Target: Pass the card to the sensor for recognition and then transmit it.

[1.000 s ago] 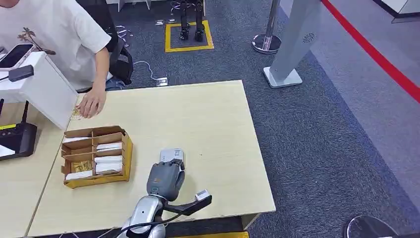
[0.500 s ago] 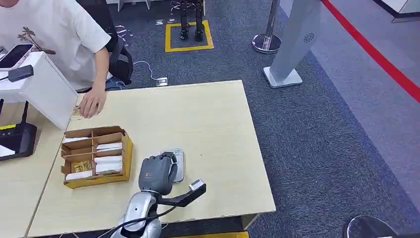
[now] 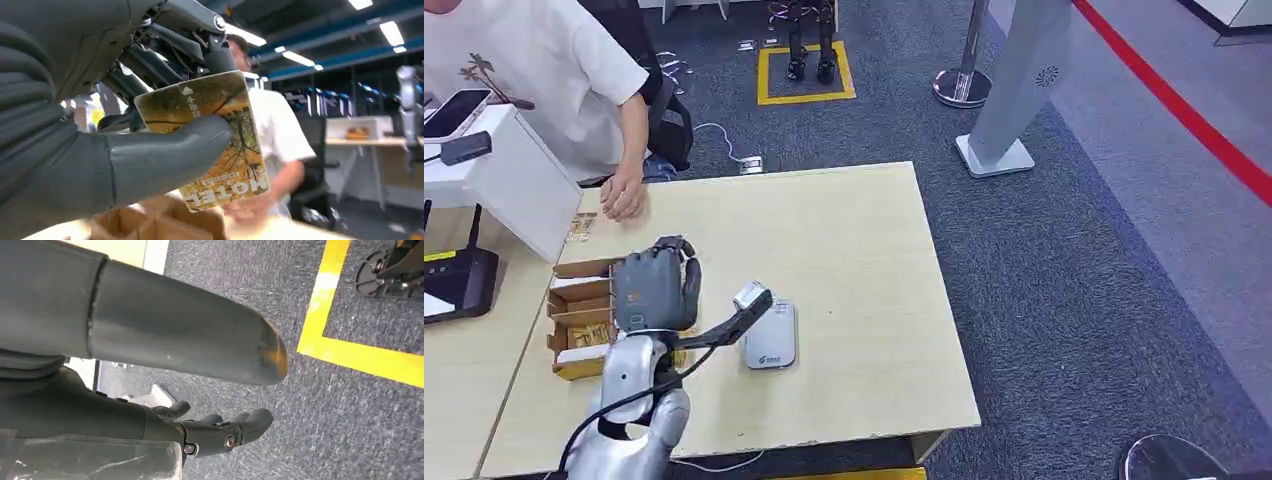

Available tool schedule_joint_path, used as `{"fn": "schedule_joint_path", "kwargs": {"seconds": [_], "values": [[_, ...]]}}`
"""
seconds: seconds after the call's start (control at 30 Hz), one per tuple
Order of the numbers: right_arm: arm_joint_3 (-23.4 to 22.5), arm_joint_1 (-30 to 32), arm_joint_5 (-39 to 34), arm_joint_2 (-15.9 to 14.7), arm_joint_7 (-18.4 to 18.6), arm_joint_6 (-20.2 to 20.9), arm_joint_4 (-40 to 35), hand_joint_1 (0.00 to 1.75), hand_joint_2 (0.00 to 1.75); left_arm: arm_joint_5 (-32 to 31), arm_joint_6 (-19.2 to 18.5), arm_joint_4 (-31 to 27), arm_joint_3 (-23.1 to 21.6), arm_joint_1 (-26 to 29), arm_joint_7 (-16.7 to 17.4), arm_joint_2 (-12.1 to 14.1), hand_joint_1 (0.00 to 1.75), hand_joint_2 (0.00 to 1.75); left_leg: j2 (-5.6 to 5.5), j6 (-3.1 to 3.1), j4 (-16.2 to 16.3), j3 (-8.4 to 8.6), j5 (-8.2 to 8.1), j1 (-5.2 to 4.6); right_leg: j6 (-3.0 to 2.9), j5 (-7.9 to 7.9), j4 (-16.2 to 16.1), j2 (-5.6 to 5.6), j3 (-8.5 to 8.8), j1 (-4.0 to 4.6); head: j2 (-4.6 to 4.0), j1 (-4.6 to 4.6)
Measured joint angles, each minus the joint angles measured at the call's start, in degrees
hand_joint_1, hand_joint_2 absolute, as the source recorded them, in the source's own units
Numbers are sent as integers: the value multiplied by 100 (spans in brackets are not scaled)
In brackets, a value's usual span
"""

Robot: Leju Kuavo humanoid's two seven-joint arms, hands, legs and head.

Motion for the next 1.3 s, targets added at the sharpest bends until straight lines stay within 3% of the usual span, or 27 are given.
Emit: {"fn": "schedule_joint_path", "kwargs": {"seconds": [0.2, 0.4, 0.7, 1.0, 1.03, 1.07, 1.23, 1.27, 1.3], "values": [[0, -5, 136, -22, -9, 2, -9, 0, 0, -2, -407, -83, 370, -647, 40, 527, 175, 175, 1, 0, 0, 1, 1, 0, -1, 1, 1, 3, -2, 0, 0, 0], [0, -13, 192, -52, -35, 18, -15, 0, 0, -2, -625, 272, 636, -1265, 85, 999, 175, 175, 1, -2, 0, 1, 2, 0, -3, 2, 2, 2, -2, 0, 0, 0], [0, -23, 168, -87, -31, 18, -18, 0, 0, -2, -612, 1036, 866, -1787, 81, 1092, 175, 175, 2, -1, 2, 0, 1, -1, -3, 2, 1, 4, -3, -1, 0, 0], [0, -26, 94, -118, -41, 15, -20, 0, 0, -2, -616, 1379, 881, -2024, 65, 1079, 175, 175, 3, -1, 2, 0, 1, -1, -3, 2, 1, 5, -5, -1, 0, 2], [0, -26, 81, -118, -41, 15, -20, 0, 0, -2, -623, 1406, 881, -2052, 63, 1073, 148, 175, 3, -1, 2, 0, 1, -1, -3, 2, 1, 5, -5, -1, 0, 2], [0, -26, 77, -118, -41, 15, -20, 0, 0, -2, -623, 1425, 881, -2069, 63, 1069, 0, 175, 3, -1, 2, 0, 1, -1, -3, 2, 1, 5, -5, -1, 0, 2], [0, -27, 48, -120, -41, 15, -20, 0, 0, -7, -579, 1462, 881, -2115, 169, 1064, 0, 175, 3, -1, 2, -1, 1, -1, -3, 2, 1, 5, -5, -1, 0, 2], [0, -27, 33, -120, -44, 15, -20, 0, 0, -7, -570, 1462, 881, -2122, 208, 1062, 0, 0, 3, -1, 1, -1, 1, -1, -3, 2, 1, 5, -5, -1, 0, 2], [0, -27, 31, -120, -46, 13, -20, 0, 0, -7, -566, 1462, 881, -2128, 238, 1064, 0, 0, 3, -1, 1, 0, 1, -1, -3, 2, 1, 5, -5, -1, 0, 2]]}}
